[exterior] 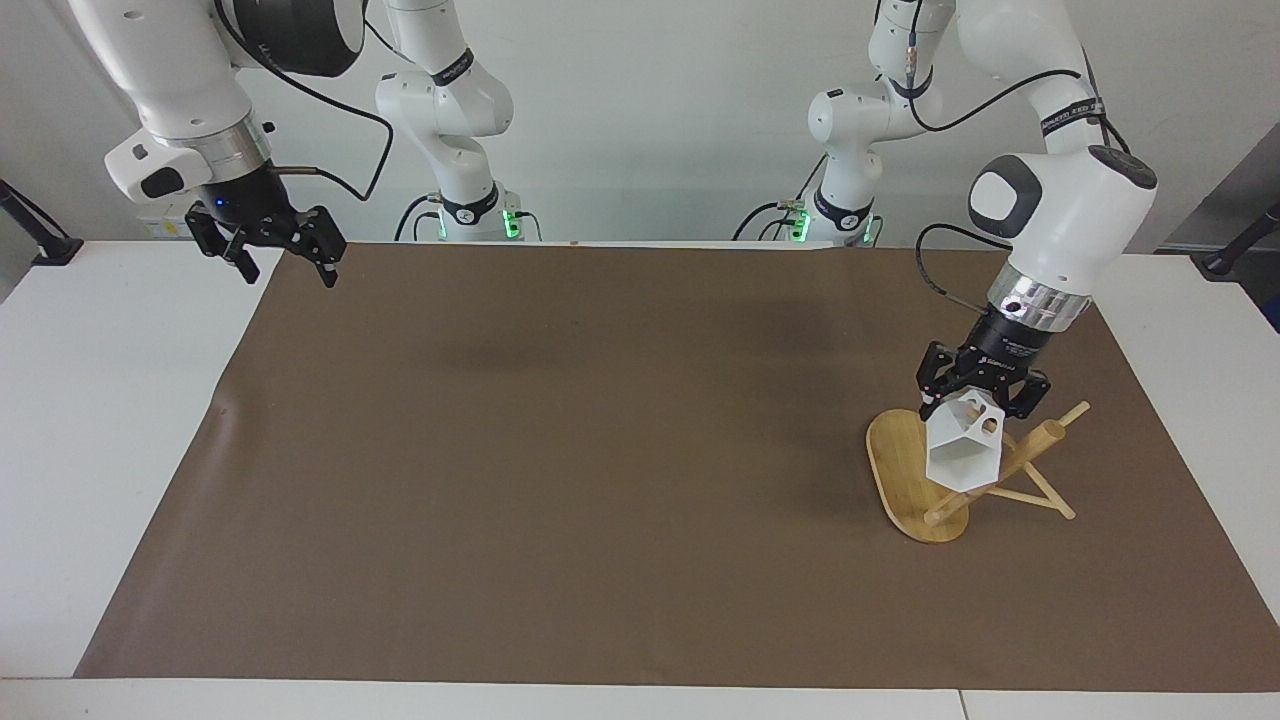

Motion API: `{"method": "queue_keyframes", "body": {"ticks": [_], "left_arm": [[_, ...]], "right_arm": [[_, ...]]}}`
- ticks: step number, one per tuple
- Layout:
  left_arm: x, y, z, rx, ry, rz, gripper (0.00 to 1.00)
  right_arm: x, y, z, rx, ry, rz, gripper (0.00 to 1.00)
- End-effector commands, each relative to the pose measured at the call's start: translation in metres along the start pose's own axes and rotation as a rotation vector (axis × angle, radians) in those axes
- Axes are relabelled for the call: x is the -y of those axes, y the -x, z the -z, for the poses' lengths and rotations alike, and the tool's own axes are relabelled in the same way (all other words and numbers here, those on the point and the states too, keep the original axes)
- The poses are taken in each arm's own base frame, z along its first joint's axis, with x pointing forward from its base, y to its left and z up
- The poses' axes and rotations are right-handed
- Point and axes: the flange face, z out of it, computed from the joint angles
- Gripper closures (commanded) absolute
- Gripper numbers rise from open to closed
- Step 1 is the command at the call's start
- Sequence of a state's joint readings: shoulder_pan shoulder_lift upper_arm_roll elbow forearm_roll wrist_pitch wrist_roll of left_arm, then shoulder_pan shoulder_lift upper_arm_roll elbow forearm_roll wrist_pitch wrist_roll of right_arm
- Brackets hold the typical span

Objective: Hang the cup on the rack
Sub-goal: 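Lower the mug handle onto a tree peg with the left gripper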

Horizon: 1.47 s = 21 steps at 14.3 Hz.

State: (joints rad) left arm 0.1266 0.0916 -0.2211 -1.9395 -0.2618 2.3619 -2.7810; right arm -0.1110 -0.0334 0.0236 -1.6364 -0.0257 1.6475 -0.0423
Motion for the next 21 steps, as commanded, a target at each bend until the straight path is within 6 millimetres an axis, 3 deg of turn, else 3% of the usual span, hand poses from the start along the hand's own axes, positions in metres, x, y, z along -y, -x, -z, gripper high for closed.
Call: {"method": "queue_keyframes", "body": {"ticks": [1,21], "left_arm": [[0.008,0.006,-0.001,0.012,0.003,0.174,1.0],[-0.003,-0.006,-0.006,0.003,-0.045,0.297,1.0]], "right_arm": [[-0.002,0.004,0.003,0.016,-0.013,-0.005,0.0],[-0.005,0.005,0.003,0.015,-0.011,-0.008,0.0]]}}
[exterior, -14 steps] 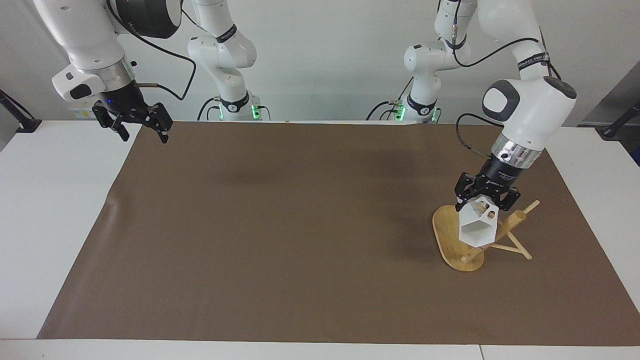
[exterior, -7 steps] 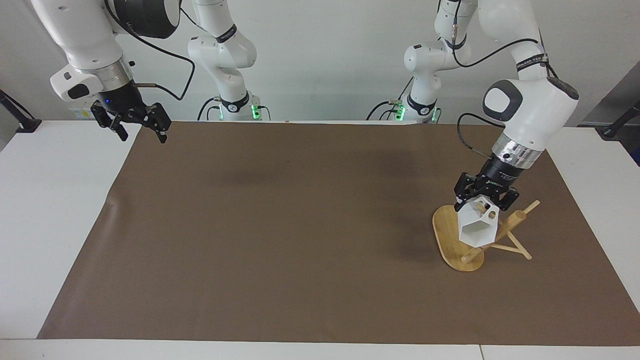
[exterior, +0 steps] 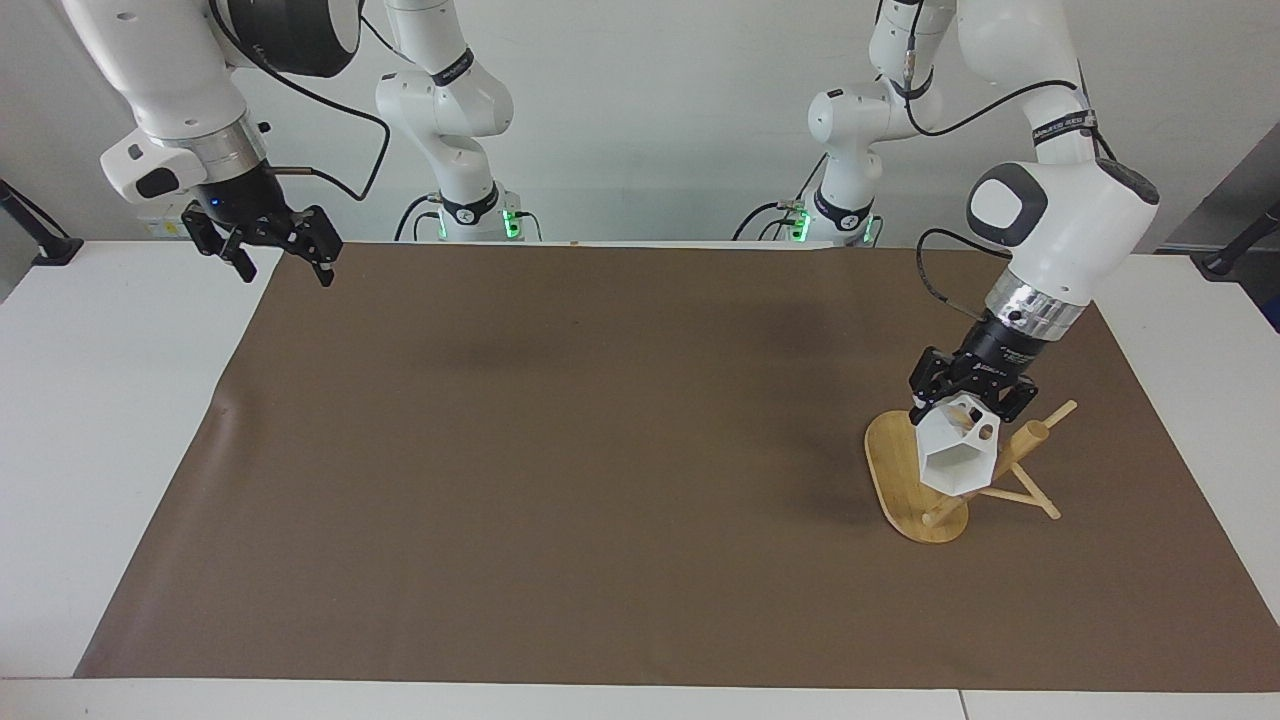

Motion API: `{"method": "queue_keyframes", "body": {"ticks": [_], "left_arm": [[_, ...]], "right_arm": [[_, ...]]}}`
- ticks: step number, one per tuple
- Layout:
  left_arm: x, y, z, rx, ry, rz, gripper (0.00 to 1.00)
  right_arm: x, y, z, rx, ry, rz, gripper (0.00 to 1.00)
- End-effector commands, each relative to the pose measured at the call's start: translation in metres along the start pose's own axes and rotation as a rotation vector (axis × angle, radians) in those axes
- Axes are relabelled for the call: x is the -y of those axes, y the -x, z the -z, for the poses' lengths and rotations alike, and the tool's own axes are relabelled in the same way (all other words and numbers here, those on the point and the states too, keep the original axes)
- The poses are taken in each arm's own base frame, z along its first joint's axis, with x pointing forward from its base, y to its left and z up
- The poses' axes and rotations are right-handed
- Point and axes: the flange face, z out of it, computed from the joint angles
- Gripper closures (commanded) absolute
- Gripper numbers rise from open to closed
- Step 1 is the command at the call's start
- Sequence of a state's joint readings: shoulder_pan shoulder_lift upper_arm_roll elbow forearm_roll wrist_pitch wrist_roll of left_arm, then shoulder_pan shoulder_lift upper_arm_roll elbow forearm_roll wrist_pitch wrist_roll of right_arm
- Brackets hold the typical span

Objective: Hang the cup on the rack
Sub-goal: 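Lower the mug handle onto a tree peg with the left gripper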

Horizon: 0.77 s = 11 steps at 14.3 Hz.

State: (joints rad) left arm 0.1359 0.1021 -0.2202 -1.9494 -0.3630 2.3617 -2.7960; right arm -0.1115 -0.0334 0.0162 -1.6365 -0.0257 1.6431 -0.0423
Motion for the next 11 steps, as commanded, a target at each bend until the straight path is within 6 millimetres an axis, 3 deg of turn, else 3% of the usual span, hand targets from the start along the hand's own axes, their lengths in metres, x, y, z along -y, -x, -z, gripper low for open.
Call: {"method": "queue_keyframes", "body": {"ticks": [1,8,9,11], "left_arm": [[0.0036,-0.0019,0.0031,0.001,0.023,0.195,1.0],[0.0038,-0.0065,0.0002,-0.015,0.022,0.195,1.0],[0.0021,-0.0067,0.0005,-0.015,0.023,0.196,0.9],[0.0034,-0.0071,0.0001,-0.024,0.021,0.184,0.58]], "right_arm": [[-0.0003,0.0047,0.0034,0.01,-0.01,0.0,0.0],[-0.0003,0.0047,0.0034,0.01,-0.01,0.0,0.0],[-0.0003,0.0047,0.0034,0.01,-0.01,0.0,0.0],[-0.0005,0.0047,0.0034,0.01,-0.009,0.0,0.0]]}}
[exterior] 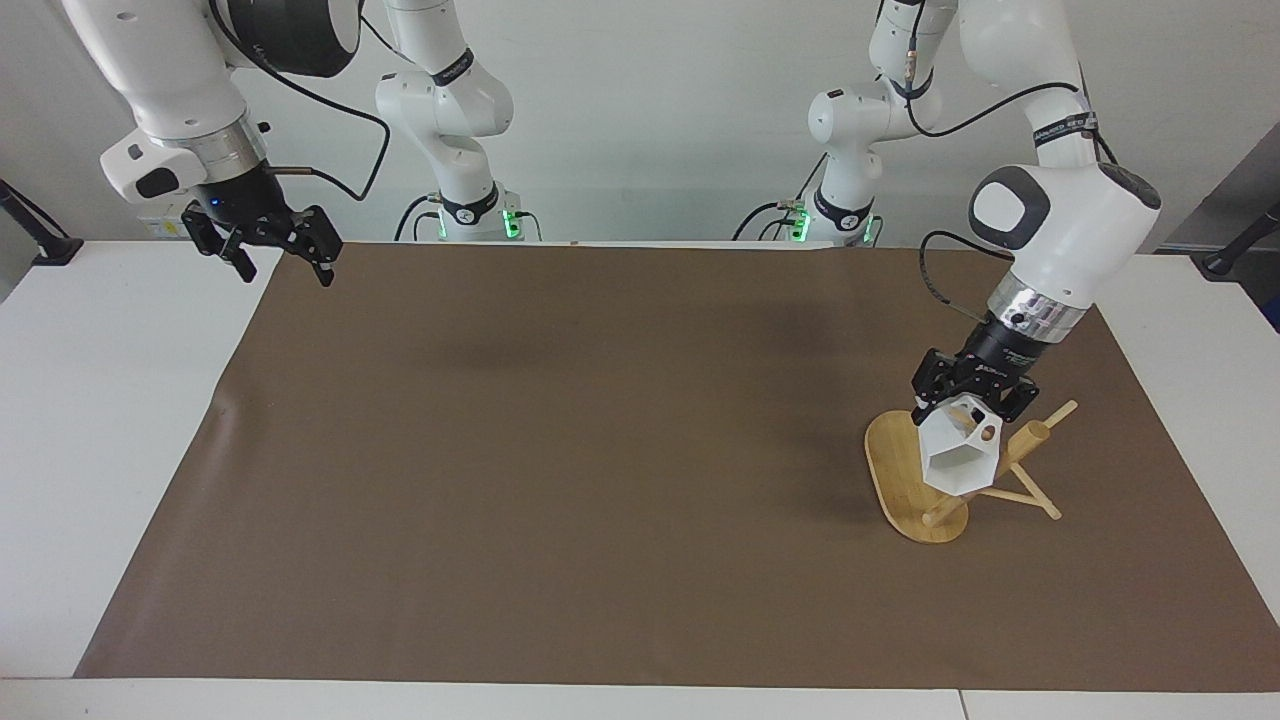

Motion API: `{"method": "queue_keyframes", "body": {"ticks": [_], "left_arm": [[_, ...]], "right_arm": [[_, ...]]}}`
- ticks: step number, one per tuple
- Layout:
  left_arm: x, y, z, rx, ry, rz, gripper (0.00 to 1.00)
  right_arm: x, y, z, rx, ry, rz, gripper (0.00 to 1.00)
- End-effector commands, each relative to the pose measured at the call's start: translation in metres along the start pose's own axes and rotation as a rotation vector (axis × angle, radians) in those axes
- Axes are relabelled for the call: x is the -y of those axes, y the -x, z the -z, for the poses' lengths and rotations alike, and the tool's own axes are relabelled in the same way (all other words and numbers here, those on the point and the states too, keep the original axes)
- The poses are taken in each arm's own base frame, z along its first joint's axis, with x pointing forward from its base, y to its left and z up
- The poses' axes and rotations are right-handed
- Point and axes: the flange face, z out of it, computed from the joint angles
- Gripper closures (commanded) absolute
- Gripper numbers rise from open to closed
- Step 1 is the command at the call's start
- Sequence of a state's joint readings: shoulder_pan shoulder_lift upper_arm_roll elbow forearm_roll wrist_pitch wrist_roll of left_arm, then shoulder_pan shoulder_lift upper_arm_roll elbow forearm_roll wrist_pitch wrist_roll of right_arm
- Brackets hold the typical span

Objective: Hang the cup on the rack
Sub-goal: 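Lower the mug handle onto a tree peg with the left gripper, then open the left gripper and pull it back from the mug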

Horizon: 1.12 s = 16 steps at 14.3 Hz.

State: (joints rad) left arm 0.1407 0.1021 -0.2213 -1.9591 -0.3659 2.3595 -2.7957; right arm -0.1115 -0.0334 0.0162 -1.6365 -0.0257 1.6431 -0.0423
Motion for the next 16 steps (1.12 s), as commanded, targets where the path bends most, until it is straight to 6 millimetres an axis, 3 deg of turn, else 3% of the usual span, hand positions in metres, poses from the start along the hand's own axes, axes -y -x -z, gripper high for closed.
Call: {"method": "queue_keyframes", "body": {"ticks": [1,2,7,12,16], "left_arm": [[0.006,-0.003,0.005,-0.019,0.021,0.169,0.32],[0.007,-0.003,0.005,-0.027,0.018,0.168,0.0],[-0.002,-0.003,0.011,-0.043,0.017,0.175,0.0],[0.008,-0.009,0.024,-0.102,-0.006,0.0,0.0],[0.011,-0.021,0.063,-0.143,-0.028,-0.236,0.0]], "right_arm": [[0.0,0.005,0.003,0.01,-0.009,0.0,0.0],[0.0,0.005,0.003,0.01,-0.01,0.0,0.0],[0.0,0.005,0.003,0.01,-0.01,0.0,0.0],[0.0,0.005,0.003,0.01,-0.01,0.0,0.0],[0.0,0.005,0.003,0.01,-0.01,0.0,0.0]]}}
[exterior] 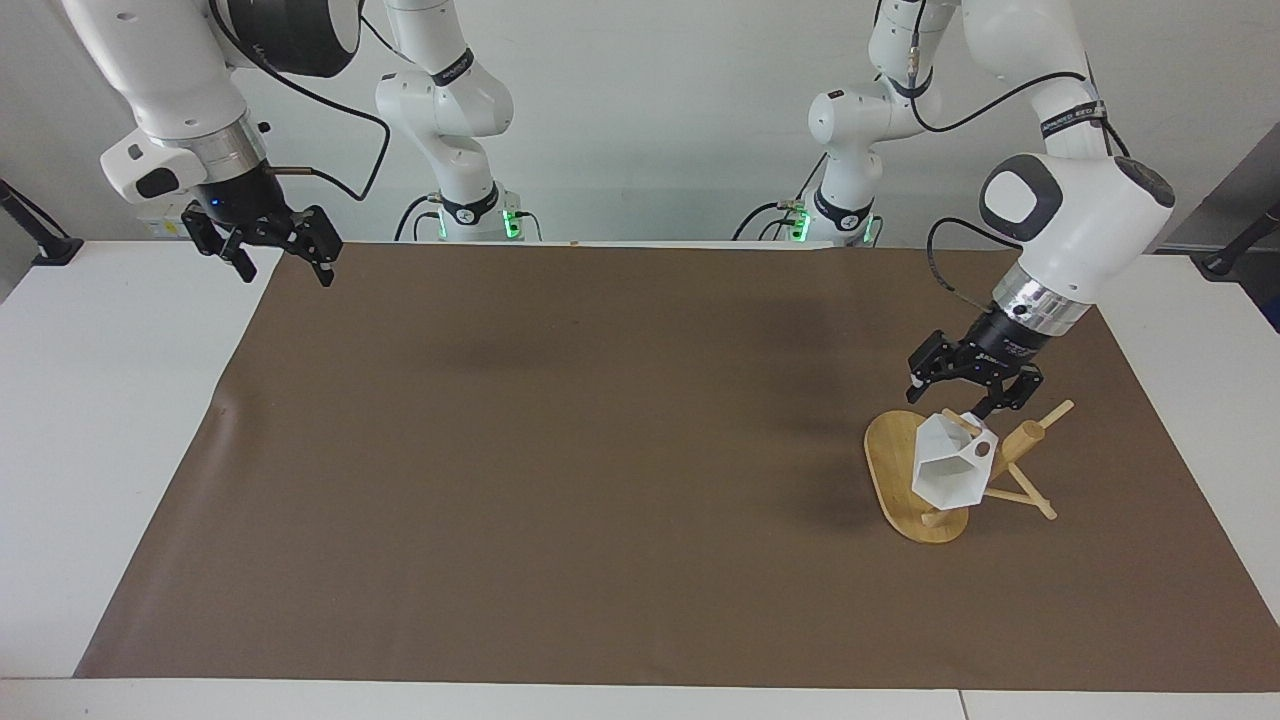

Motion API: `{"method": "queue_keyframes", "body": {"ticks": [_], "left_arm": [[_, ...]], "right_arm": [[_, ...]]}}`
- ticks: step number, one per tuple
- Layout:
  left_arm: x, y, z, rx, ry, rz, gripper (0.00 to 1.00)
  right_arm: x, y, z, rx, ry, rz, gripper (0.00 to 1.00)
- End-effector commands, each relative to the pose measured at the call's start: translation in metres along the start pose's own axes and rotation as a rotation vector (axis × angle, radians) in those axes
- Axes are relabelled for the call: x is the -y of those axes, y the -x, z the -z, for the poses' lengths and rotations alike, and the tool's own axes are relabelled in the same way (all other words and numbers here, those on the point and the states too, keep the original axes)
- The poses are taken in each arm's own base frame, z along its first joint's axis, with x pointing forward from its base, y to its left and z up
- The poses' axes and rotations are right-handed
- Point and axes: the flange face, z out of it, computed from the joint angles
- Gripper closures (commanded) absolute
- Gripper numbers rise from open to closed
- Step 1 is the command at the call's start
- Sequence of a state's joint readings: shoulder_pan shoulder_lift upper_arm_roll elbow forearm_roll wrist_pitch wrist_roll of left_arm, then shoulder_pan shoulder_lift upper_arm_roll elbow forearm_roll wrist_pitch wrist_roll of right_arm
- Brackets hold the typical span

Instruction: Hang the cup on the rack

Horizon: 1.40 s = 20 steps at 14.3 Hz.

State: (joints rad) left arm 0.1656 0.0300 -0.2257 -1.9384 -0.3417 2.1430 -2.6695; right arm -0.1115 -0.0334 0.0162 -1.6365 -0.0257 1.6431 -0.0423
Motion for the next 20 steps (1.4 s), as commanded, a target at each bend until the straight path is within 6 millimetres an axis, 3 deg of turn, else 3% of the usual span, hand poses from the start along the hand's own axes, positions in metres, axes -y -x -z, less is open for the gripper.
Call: {"method": "queue_keyframes", "body": {"ticks": [1,6,9,13,17,20], "left_arm": [[-0.006,-0.019,0.036,-0.039,0.004,-0.141,0.0],[-0.012,-0.035,0.068,-0.054,0.002,-0.523,0.0],[-0.008,-0.033,0.071,-0.061,0.006,-0.694,0.0],[0.008,-0.026,0.082,-0.1,-0.039,-1.105,0.0],[0.011,-0.032,0.084,-0.141,-0.108,-1.387,0.0],[0.019,-0.024,0.105,-0.185,-0.126,-1.611,0.0]], "right_arm": [[0.0,0.005,0.003,0.01,-0.01,0.0,0.0],[0.0,0.005,0.003,0.01,-0.01,0.0,0.0],[0.0,0.005,0.003,0.01,-0.01,0.0,0.0],[0.0,0.005,0.003,0.01,-0.01,0.0,0.0],[0.0,0.005,0.003,0.01,-0.01,0.0,0.0],[0.0,0.005,0.003,0.01,-0.01,0.0,0.0]]}}
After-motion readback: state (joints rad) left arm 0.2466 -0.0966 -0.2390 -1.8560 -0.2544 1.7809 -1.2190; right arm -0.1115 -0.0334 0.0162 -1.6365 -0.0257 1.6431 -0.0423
